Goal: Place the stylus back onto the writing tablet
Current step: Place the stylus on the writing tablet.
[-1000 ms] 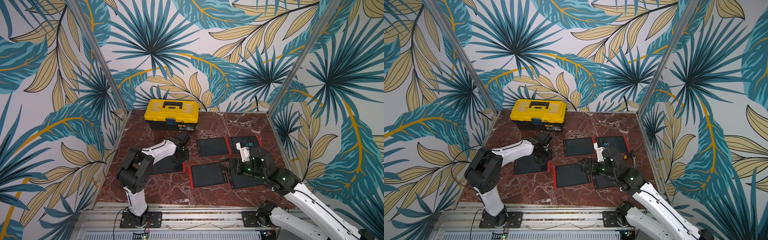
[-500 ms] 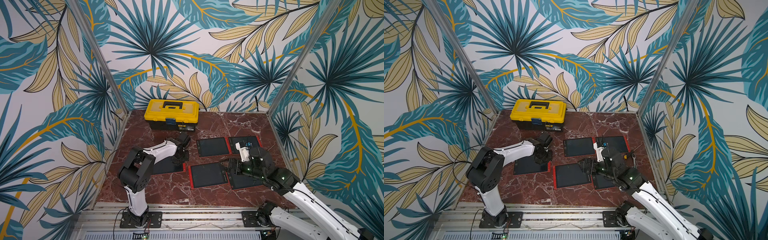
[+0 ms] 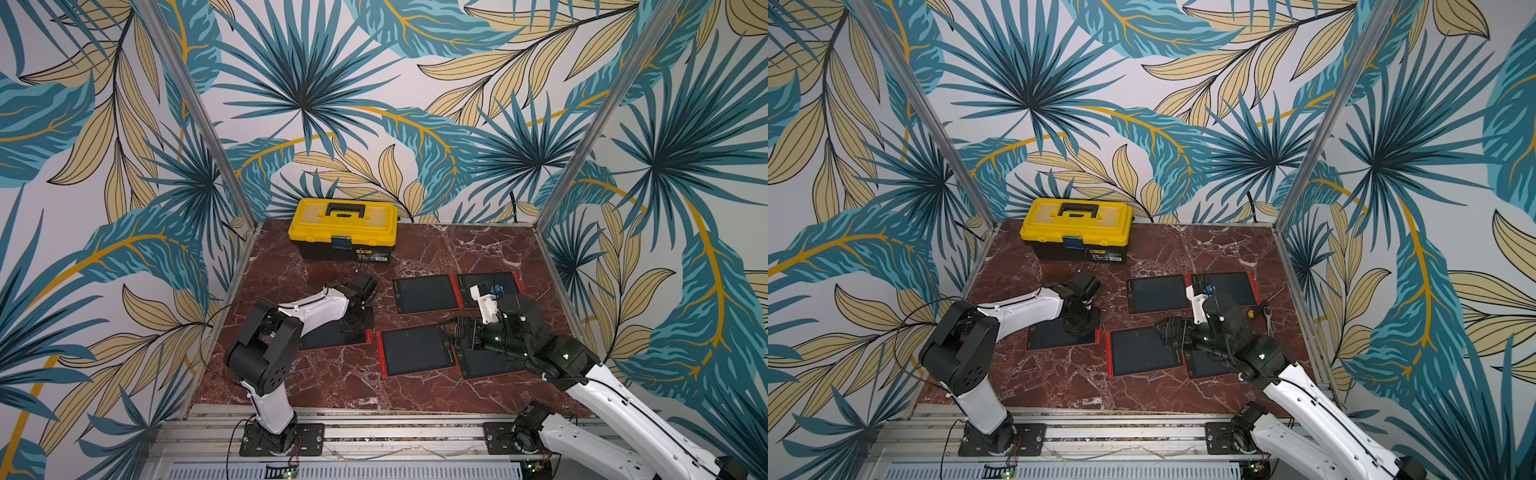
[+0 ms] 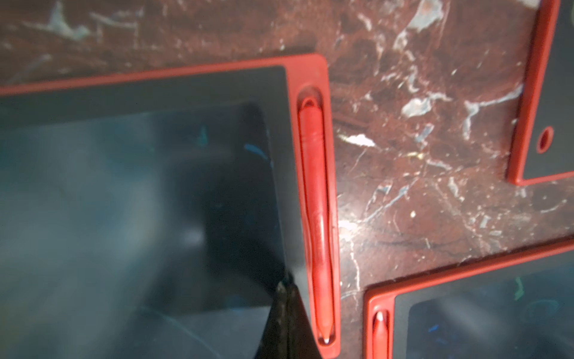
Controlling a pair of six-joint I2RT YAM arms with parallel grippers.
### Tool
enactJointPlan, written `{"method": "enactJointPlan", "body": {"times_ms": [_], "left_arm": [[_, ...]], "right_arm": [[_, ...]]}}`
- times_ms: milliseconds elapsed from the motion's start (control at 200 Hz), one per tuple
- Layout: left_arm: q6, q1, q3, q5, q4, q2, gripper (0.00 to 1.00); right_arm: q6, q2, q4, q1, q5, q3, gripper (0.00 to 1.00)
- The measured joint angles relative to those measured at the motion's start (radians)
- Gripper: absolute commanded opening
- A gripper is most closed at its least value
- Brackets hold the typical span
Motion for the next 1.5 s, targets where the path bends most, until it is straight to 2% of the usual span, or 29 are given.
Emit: {"method": "enactJointPlan", "body": {"times_ms": [456,901,1502], "left_arm": [[-0.003,0.003,0.018,0.041,-0.031,-0.047,0.00],[-0.003,0.003,0.073,0.042,-0.030,0.057,0.00],[-0.003,0.000,0.073,0.028,-0.023,0.058,0.00]], "right_arm": [[0.006,0.000,0.000,0.000,-0.002,0.000,1.00],[0.007,-0.001,0.001,0.000,-0.004,0.000,1.00],[0.015,-0.022,0.014,0.000,-0.004,-0.017,1.00]]}}
